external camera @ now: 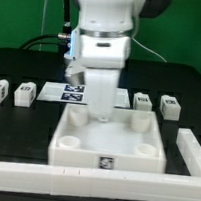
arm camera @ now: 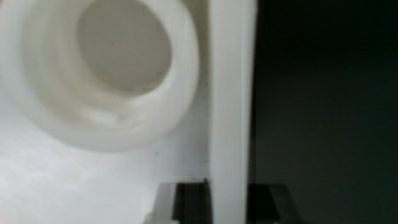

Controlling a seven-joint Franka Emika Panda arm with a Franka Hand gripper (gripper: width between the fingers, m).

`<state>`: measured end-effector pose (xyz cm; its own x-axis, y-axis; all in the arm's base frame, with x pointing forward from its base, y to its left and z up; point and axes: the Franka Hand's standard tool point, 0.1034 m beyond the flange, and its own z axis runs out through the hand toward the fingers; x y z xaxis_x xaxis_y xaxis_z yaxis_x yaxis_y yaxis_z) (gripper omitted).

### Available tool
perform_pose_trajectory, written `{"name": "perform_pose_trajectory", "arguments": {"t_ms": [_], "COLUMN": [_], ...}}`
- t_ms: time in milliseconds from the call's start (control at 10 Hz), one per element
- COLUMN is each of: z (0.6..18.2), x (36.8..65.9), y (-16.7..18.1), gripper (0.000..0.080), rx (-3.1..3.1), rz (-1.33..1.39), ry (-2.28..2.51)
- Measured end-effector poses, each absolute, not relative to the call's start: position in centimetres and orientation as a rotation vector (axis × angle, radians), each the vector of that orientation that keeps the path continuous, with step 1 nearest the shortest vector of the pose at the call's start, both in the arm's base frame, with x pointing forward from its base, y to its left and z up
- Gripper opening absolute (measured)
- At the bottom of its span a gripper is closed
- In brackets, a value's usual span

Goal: Assemble one leg

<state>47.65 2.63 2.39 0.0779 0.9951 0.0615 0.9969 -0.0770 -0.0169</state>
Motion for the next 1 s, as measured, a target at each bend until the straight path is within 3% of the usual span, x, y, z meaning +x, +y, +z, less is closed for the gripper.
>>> {"name": "perform_pose_trajectory", "arguments": {"t_ms": [300,1000], "z": [1.6,0.7], "x": [49.0,48.9], "y": [5.2,5.2], "gripper": [0.0060,0.0060], "rx": [-2.225,-2.226], "rz": [-0.074,-0.080], "ry": [-2.127,-2.120]}}
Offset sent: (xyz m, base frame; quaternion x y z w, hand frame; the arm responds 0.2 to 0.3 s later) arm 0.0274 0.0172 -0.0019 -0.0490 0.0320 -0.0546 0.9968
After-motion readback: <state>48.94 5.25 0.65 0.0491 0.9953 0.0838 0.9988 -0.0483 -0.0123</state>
